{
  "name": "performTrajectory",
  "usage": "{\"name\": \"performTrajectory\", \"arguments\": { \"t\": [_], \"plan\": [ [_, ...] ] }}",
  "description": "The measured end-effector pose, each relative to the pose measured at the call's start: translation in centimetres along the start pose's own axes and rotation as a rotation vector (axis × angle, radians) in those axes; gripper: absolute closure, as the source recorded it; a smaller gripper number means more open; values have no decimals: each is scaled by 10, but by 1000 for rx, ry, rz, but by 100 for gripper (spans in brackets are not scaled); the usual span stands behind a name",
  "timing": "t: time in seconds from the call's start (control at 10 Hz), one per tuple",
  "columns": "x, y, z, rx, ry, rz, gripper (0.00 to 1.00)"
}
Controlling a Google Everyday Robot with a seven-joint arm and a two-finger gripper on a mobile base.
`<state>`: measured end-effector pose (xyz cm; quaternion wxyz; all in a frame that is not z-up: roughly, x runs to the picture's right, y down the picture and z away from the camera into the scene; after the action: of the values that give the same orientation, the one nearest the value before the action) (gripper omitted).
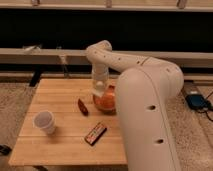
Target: Place the ceramic cup in the ceramic bowl
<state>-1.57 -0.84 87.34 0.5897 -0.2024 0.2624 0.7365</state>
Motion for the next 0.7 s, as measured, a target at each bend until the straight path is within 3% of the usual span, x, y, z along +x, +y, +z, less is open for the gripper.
{"name": "performTrajectory", "arguments": {
  "t": [0.3, 0.7],
  "plan": [
    [-4, -19, 8, 51, -3, 35, 22],
    [-2, -22, 9, 74, -13, 31, 20]
  ]
}}
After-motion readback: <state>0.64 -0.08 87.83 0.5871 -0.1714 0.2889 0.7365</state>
